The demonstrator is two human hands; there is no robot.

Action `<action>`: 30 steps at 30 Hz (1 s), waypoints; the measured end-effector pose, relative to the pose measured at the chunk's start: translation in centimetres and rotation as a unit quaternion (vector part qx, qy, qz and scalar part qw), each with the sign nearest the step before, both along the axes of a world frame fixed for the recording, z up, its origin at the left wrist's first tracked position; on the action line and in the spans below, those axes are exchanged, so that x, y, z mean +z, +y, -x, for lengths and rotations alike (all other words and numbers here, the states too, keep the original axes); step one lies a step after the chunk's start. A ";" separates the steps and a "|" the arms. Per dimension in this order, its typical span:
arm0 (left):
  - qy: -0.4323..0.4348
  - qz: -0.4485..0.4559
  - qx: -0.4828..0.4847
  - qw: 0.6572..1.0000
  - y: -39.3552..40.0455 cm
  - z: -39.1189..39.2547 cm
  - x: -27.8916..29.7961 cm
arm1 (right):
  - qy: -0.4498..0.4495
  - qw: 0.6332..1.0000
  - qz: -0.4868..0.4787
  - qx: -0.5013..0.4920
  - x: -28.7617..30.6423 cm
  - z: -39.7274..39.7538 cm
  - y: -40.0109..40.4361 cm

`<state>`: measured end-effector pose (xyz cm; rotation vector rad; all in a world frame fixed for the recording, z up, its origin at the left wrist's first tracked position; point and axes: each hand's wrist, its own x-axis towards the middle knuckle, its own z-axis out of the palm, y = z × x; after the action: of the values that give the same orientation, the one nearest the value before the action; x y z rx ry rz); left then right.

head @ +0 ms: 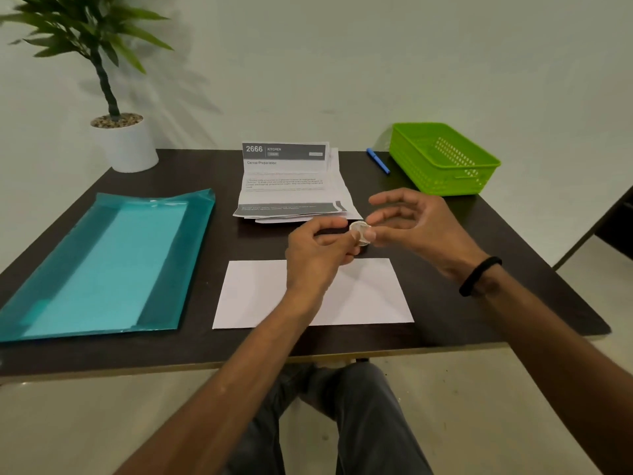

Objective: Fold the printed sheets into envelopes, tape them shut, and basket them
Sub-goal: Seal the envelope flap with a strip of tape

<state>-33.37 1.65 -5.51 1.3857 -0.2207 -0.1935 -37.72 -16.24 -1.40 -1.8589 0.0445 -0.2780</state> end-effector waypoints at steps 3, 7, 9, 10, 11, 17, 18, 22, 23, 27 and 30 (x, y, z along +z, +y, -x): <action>0.009 -0.011 -0.003 1.000 -0.3 0.8 -0.2 | -0.001 0.999 0.014 -0.038 -0.3 0.5 0.2; -0.038 -0.089 0.001 0.995 -0.5 0.9 -1.2 | 0.016 0.997 0.030 -0.065 -1.0 0.5 -0.1; -0.115 -0.185 0.011 0.976 -0.4 0.9 -1.9 | 0.031 0.994 0.068 -0.078 -1.6 0.4 -0.5; -0.156 -0.234 0.017 0.959 -0.3 1.0 -2.0 | 0.044 0.991 0.096 -0.085 -1.9 0.3 -0.8; -0.196 -0.279 0.022 0.940 -0.2 1.1 -2.1 | 0.057 0.987 0.121 -0.091 -2.1 0.3 -1.1; -0.338 -0.414 -0.063 0.843 -0.6 0.7 -3.3 | 0.088 0.975 0.190 -0.074 -2.9 -0.1 -2.6; -0.351 -0.416 -0.072 0.836 -0.7 0.7 -3.6 | 0.090 0.972 0.207 -0.063 -3.0 -0.2 -2.8; -0.381 -0.419 -0.073 0.821 -0.8 0.9 -4.6 | 0.080 0.966 0.243 -0.041 -3.7 -0.5 -3.5; -0.393 -0.422 -0.074 0.814 -0.7 0.9 -4.8 | 0.073 0.967 0.241 -0.041 -3.9 -0.5 -3.7; -0.433 -0.439 -0.080 0.783 -0.8 0.9 -5.0 | 0.046 0.969 0.237 -0.052 -4.8 -0.5 -4.2; -0.446 -0.451 -0.081 0.769 -0.8 0.8 -5.0 | 0.026 0.968 0.245 -0.051 -5.7 -0.4 -4.3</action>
<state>-34.17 0.86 -10.50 2.3560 -1.1673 0.2955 -37.36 -20.51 -7.07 -2.3603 0.1165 -0.3343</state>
